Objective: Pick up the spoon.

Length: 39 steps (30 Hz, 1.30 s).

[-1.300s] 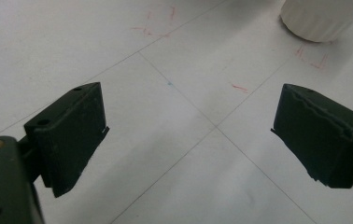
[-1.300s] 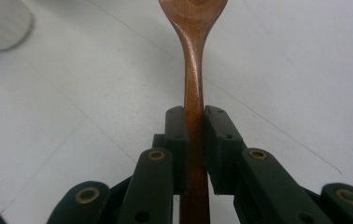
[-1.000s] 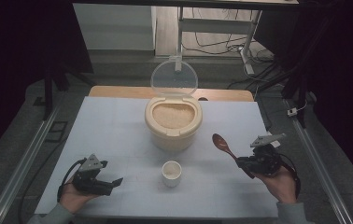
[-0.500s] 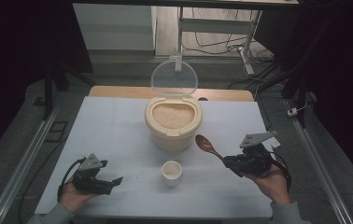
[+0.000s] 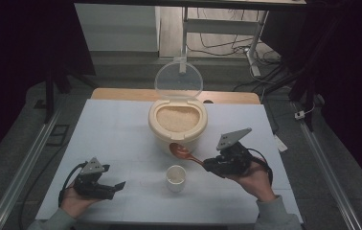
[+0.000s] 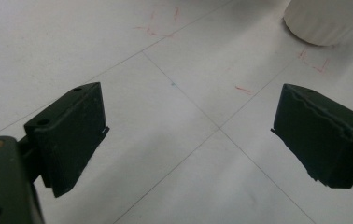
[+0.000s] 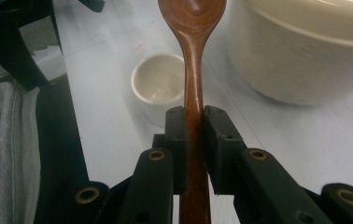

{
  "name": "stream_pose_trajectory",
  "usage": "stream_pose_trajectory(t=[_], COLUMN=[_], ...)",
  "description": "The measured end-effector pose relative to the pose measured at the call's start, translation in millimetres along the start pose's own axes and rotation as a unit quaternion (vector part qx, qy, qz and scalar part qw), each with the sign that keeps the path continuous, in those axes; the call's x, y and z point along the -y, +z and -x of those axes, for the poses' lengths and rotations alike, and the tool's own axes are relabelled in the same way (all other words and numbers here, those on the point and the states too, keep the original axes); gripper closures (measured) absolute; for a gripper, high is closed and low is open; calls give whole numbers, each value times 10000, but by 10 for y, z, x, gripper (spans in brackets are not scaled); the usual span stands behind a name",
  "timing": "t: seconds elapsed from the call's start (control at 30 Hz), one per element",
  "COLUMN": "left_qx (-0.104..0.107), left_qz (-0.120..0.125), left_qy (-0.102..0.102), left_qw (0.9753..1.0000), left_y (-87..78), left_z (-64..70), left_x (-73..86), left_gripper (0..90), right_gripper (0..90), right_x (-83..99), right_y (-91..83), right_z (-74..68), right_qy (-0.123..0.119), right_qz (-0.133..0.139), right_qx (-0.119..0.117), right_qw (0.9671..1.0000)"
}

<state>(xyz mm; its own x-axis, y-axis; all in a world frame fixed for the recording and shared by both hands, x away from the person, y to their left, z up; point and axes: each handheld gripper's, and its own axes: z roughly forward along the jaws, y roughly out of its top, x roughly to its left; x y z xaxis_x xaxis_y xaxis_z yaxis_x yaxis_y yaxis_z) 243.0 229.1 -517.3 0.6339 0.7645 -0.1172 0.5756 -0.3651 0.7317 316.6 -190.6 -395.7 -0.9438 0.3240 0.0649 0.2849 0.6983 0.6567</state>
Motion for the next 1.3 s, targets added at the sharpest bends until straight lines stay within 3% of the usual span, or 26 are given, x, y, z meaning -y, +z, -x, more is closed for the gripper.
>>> stream_pose_trajectory(t=[0.33,0.53,0.7,0.9,1.03,1.3], left_qx=[15,32,69,168,256,443], left_qz=[31,62,159,177,266,388], left_qy=[9,35,110,301,386,767], left_qw=[10000,10000,9998,9993,9986,9953], left_y=[-16,-33,-73,-89,-162,-274], left_z=[-1,5,31,87,102,214], left_x=[0,-2,-28,-102,-202,-540], left_gripper=[93,93,94,103,108,113], right_gripper=[804,804,803,803,804,803], right_x=[-139,-194,-214,-187,-189,-212], right_y=[213,390,434,408,417,437], right_z=[-81,-166,-213,-193,-201,-229], right_qy=[-333,-546,-713,-729,-786,-876], right_qz=[-80,-283,-378,-388,-389,-393], right_qx=[-179,-264,-221,-164,-165,-141], right_qw=[9993,9978,9965,9965,9960,9953])
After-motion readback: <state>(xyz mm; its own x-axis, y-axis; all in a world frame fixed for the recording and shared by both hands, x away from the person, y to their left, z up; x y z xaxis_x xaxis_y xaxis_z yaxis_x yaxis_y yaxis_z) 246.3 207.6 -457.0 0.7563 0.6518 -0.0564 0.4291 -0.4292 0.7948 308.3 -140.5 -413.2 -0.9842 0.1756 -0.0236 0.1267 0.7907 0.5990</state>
